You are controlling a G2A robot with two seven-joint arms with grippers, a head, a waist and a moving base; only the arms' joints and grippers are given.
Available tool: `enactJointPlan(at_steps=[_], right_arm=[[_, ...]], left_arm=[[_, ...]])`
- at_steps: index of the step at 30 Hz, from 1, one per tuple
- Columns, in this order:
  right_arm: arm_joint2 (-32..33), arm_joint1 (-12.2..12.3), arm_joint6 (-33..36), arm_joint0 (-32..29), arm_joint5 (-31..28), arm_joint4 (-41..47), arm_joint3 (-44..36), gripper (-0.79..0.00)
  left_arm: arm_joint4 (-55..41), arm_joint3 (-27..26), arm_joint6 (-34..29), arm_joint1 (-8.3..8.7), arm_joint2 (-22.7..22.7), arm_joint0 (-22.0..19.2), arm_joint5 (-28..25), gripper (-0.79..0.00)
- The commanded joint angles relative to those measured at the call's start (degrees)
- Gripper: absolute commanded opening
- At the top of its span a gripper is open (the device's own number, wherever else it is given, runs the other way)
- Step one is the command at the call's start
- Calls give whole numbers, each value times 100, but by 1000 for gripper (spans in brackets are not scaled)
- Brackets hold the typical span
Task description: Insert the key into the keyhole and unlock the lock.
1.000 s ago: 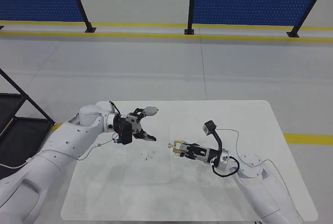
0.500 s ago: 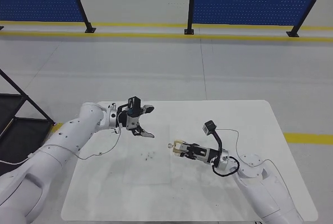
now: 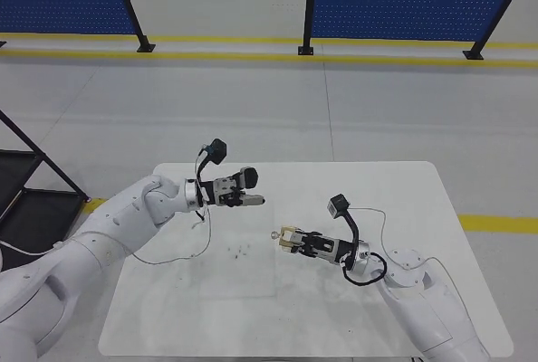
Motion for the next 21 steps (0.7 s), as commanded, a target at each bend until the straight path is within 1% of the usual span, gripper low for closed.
enactJointPlan(at_steps=[1,3,4,6,8,13,16,17,18,21], right_arm=[[0,0,0,0,0,0,0,-785],[0,0,0,0,0,0,0,-785],[0,0,0,0,0,0,0,-785],[0,0,0,0,0,0,0,-785],[0,0,0,0,0,0,0,-785],[0,0,0,0,0,0,0,-785],[0,0,0,0,0,0,0,-785],[0,0,0,0,0,0,0,-785],[0,0,0,0,0,0,0,-785],[0,0,0,0,0,0,0,-785]], left_arm=[[886,0,11,0,0,0,0,0],[886,0,11,0,0,0,0,0],[519,-11,162,-10,-46,112,151,0],[42,-69,-213,-13,7,246,151,0],[-623,-83,-861,-7,60,251,226,0],[-2446,-59,-2594,39,92,180,612,0],[-3443,-23,-3596,64,64,175,993,0],[-3757,4,-3887,67,53,196,1192,0],[-3921,13,-4203,70,35,178,1292,0],[-4397,103,-4831,57,-25,223,1537,0]])
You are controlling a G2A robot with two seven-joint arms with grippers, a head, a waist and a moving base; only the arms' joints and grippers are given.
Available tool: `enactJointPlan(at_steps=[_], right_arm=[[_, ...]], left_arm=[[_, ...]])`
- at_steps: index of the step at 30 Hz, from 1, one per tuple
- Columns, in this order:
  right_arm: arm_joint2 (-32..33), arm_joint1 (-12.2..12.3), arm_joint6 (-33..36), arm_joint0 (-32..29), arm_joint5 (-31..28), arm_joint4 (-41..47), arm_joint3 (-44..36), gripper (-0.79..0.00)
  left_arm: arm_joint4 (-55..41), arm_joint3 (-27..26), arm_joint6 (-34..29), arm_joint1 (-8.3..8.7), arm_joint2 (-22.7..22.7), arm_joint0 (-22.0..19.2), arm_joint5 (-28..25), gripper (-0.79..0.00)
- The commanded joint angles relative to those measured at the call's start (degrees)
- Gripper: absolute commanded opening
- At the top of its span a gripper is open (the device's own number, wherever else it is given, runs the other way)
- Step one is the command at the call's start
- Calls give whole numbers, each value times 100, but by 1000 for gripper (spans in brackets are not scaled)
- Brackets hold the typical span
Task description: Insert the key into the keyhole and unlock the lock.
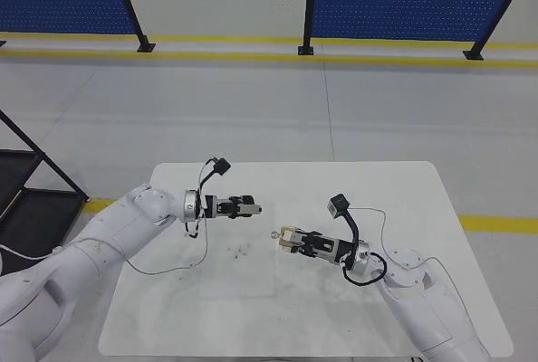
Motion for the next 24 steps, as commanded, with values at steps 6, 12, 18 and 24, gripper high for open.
enactJointPlan(at_steps=[6,12,18,24], right_arm=[[0,0,0,0,0,0,0,-785],[0,0,0,0,0,0,0,-785],[0,0,0,0,0,0,0,-785],[0,0,0,0,0,0,0,-785]], left_arm=[[-983,138,-1204,-100,-130,178,491,0],[-1382,131,-1453,-249,-194,354,1015,0],[-1446,131,-1495,-259,-215,369,1074,0],[-1334,9,-1273,-263,-275,482,1196,0]])
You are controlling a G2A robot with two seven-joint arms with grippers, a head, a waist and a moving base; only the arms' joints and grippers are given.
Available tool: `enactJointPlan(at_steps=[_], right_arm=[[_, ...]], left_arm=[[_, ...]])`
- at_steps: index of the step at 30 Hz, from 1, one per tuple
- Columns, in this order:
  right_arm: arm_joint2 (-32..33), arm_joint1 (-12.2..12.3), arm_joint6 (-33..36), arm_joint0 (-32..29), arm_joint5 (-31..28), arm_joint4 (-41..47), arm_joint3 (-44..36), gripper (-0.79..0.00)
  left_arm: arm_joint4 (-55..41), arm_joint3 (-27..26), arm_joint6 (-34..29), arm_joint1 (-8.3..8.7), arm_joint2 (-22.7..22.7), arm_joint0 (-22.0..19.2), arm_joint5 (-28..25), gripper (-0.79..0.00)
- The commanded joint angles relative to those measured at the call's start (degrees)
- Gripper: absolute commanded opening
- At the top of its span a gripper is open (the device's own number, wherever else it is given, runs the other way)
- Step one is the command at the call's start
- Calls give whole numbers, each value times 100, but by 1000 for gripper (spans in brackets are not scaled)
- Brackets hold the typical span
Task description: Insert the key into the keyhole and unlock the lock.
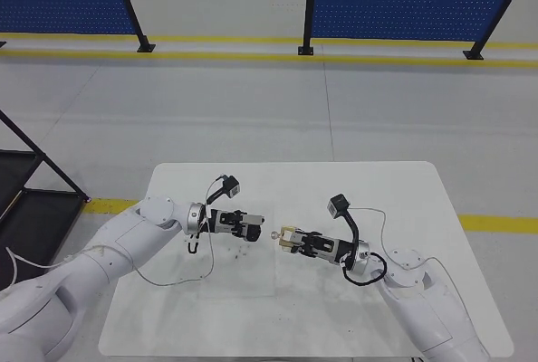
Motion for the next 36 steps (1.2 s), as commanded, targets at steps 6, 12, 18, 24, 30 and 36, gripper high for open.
enactJointPlan(at_steps=[6,12,18,24,30,36], right_arm=[[0,0,0,0,0,0,0,-785],[0,0,0,0,0,0,0,-785],[0,0,0,0,0,0,0,-785],[0,0,0,0,0,0,0,-785],[0,0,0,0,0,0,0,-785],[0,0,0,0,0,0,0,-785]], left_arm=[[-480,-228,-393,5,-337,345,-131,0],[-468,-484,-474,-5,-578,575,-323,0],[-257,-657,-412,12,-846,746,-385,0],[-92,-730,-352,-22,-1035,865,-445,-49],[36,-646,-356,-97,-1145,909,-441,-252],[191,-645,-351,-152,-1254,965,-447,-388]])
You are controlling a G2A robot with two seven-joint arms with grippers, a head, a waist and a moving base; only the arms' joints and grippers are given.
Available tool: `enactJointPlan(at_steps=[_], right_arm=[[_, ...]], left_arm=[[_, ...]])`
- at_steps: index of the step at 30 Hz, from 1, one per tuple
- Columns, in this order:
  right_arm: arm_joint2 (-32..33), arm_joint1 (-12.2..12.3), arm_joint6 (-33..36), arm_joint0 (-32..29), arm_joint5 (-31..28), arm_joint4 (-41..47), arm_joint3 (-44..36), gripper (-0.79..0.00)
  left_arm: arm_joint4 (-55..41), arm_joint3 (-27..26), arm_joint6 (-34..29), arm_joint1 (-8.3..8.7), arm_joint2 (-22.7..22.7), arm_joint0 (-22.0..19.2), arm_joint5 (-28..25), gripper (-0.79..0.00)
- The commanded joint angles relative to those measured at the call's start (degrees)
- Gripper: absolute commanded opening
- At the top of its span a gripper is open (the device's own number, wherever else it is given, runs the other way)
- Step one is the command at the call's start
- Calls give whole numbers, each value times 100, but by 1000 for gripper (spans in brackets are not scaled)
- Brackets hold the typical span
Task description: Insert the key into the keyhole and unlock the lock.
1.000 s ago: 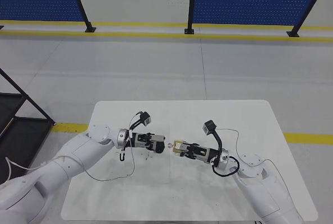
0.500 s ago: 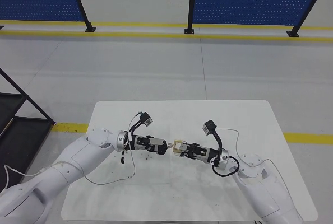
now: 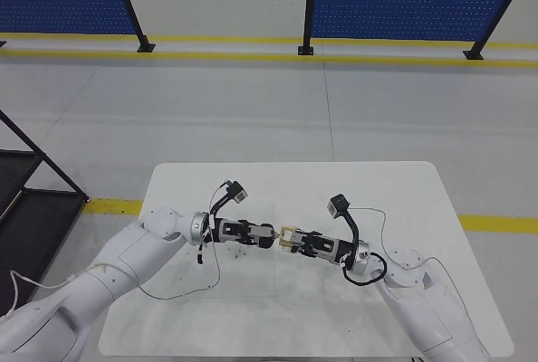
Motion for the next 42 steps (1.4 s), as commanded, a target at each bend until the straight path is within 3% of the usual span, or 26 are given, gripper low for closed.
enactJointPlan(at_steps=[1,21,26,36,40,42], right_arm=[[0,0,0,0,0,0,0,-785],[0,0,0,0,0,0,0,-785],[0,0,0,0,0,0,0,-785],[0,0,0,0,0,0,0,-785],[0,0,0,0,0,0,0,-785],[0,0,0,0,0,0,0,-785]], left_arm=[[68,-21,16,-10,-51,28,-15,-391],[714,-325,328,2,-530,388,-328,-499],[835,-368,391,-2,-595,441,-391,-591],[1078,-366,500,-35,-670,492,-500,-690],[1209,-378,563,-52,-688,493,-563,-785],[1280,-393,596,-57,-695,496,-596,-785]])
